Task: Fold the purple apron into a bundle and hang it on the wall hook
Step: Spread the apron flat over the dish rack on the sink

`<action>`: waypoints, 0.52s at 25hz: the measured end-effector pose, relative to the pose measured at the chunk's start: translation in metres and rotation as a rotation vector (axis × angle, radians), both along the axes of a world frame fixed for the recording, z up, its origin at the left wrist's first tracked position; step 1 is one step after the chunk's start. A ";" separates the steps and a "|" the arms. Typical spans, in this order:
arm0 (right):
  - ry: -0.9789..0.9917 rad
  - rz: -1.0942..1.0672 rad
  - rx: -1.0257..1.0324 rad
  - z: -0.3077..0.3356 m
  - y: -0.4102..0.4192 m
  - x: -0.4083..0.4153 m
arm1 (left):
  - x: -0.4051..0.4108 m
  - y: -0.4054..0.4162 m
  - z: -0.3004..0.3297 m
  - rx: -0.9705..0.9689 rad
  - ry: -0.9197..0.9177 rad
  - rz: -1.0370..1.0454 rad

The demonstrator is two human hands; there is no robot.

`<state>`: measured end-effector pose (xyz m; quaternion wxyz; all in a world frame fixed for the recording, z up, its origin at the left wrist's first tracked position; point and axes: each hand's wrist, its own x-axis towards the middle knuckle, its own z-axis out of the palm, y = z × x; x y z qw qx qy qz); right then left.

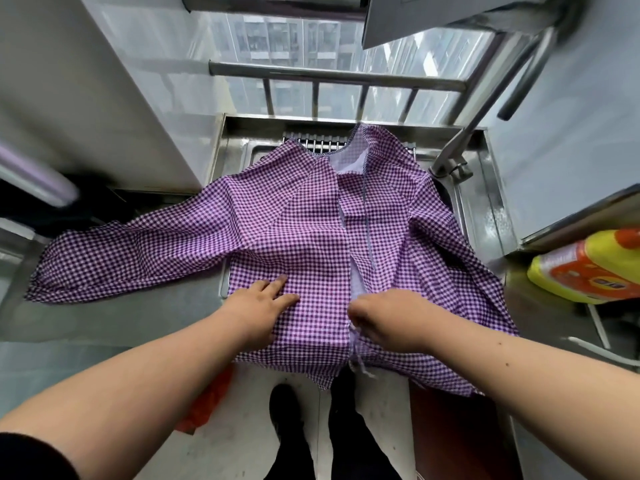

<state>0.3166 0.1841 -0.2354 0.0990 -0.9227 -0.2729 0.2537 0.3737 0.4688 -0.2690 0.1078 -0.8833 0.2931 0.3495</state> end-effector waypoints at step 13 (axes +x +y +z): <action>0.020 -0.805 -0.008 0.009 -0.094 0.043 | 0.062 -0.072 0.042 0.048 -0.009 0.024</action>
